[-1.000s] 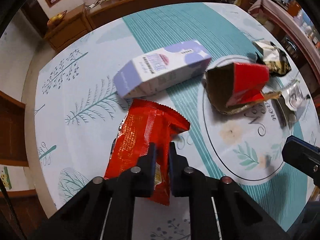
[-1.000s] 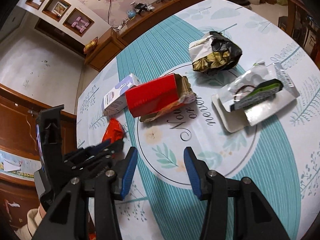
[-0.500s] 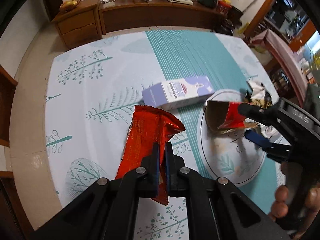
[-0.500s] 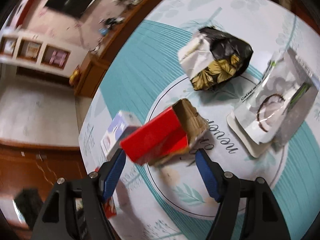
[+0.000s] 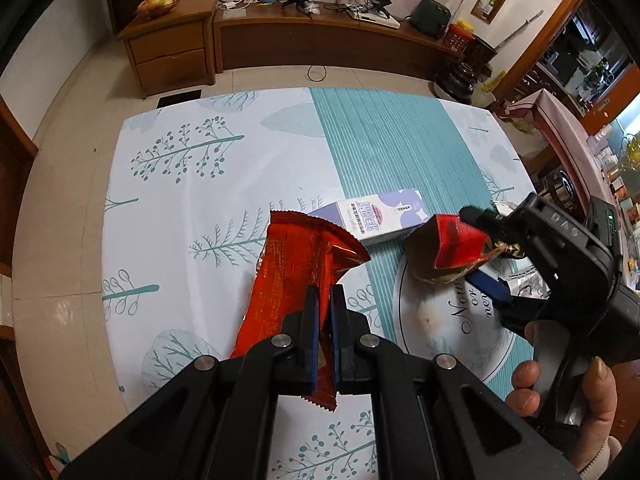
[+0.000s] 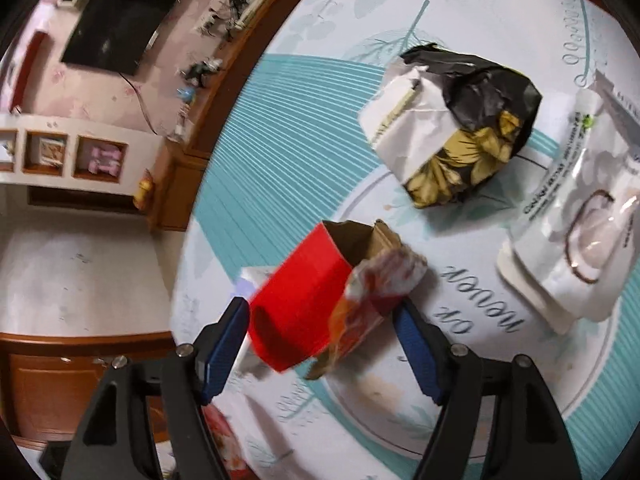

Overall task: Collect trash
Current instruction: 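Grasp the red carton piece with the right gripper while the left holds the red wrapper, then carry the wrapper and carton down to the floor bin and open both grippers over it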

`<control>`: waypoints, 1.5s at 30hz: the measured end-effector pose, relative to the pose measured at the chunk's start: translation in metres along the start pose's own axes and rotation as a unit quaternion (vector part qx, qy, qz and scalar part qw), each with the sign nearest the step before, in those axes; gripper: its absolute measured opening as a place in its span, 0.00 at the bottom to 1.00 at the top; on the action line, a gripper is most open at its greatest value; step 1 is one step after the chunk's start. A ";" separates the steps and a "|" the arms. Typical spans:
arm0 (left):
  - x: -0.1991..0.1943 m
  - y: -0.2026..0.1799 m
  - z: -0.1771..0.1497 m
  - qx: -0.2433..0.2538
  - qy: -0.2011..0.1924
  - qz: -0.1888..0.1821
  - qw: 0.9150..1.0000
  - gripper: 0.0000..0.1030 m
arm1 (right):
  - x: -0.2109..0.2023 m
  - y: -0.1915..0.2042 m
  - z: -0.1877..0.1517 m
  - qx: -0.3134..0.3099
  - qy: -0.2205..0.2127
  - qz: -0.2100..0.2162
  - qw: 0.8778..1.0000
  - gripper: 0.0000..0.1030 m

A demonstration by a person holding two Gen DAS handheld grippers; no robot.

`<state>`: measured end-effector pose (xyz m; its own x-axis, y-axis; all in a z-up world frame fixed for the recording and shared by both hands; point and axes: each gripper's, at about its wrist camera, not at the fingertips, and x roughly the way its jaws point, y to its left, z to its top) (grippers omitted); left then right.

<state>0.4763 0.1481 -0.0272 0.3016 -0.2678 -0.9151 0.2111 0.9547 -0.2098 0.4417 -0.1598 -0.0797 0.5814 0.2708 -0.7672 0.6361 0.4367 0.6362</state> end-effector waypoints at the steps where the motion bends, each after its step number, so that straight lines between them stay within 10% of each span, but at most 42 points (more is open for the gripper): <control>1: 0.000 0.001 -0.001 -0.002 0.001 -0.001 1.000 0.03 | -0.001 -0.001 0.001 0.002 -0.005 0.004 1.000 0.75; 11: 0.003 0.003 -0.006 -0.011 0.006 -0.003 1.000 0.03 | 0.013 0.000 0.002 0.004 -0.008 -0.019 1.000 0.82; 14: 0.000 0.000 -0.013 -0.010 0.006 -0.003 1.000 0.03 | 0.010 -0.003 -0.001 -0.003 0.003 -0.028 1.000 0.58; 25: -0.024 -0.020 -0.062 0.001 0.010 0.004 1.000 0.03 | -0.039 -0.019 -0.035 -0.110 0.024 -0.019 0.993 0.47; 45: -0.116 -0.164 -0.271 -0.014 -0.006 0.006 1.000 0.03 | -0.239 -0.164 -0.128 -0.278 0.081 -0.012 0.957 0.46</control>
<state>0.1546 0.0580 0.0201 0.3157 -0.2583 -0.9130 0.1817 0.9609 -0.2090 0.1336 -0.1862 -0.0108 0.4550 0.3644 -0.8125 0.2544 0.8212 0.5108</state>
